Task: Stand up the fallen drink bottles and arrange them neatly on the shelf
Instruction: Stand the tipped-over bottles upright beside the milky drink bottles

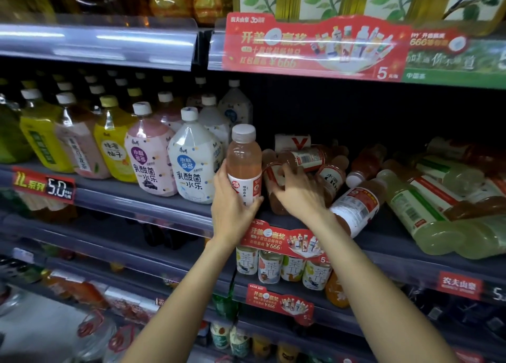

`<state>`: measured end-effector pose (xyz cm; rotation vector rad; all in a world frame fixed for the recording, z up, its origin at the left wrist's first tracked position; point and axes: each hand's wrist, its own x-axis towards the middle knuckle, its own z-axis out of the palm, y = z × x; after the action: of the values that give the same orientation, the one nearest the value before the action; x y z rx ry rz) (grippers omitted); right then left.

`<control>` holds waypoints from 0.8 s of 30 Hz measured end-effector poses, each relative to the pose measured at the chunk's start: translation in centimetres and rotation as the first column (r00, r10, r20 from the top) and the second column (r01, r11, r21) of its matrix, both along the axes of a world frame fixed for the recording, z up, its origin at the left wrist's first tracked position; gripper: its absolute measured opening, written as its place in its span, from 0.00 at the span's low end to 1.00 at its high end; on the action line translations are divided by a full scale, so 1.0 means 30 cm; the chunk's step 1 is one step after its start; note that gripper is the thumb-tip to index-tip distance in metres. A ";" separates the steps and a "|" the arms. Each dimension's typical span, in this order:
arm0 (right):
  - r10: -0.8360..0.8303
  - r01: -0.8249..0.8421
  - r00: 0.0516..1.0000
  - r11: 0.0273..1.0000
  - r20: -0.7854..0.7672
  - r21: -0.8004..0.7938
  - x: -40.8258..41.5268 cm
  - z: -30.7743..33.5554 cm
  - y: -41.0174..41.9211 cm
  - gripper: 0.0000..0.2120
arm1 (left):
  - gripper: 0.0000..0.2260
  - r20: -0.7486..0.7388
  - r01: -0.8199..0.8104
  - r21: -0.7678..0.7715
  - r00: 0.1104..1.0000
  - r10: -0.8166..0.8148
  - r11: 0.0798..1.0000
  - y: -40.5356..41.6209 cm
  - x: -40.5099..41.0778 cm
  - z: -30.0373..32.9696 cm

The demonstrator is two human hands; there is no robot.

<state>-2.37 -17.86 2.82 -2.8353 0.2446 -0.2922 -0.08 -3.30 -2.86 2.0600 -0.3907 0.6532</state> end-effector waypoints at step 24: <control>-0.125 -0.086 0.958 0.733 0.258 0.675 0.086 -0.002 0.005 0.42 | 0.37 0.195 -0.135 0.197 0.976 0.096 0.971 0.072 0.003 0.071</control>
<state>0.22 -17.72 2.74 -2.0220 0.2539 -0.4974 0.00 -1.12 -0.73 2.2425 -0.4639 0.9119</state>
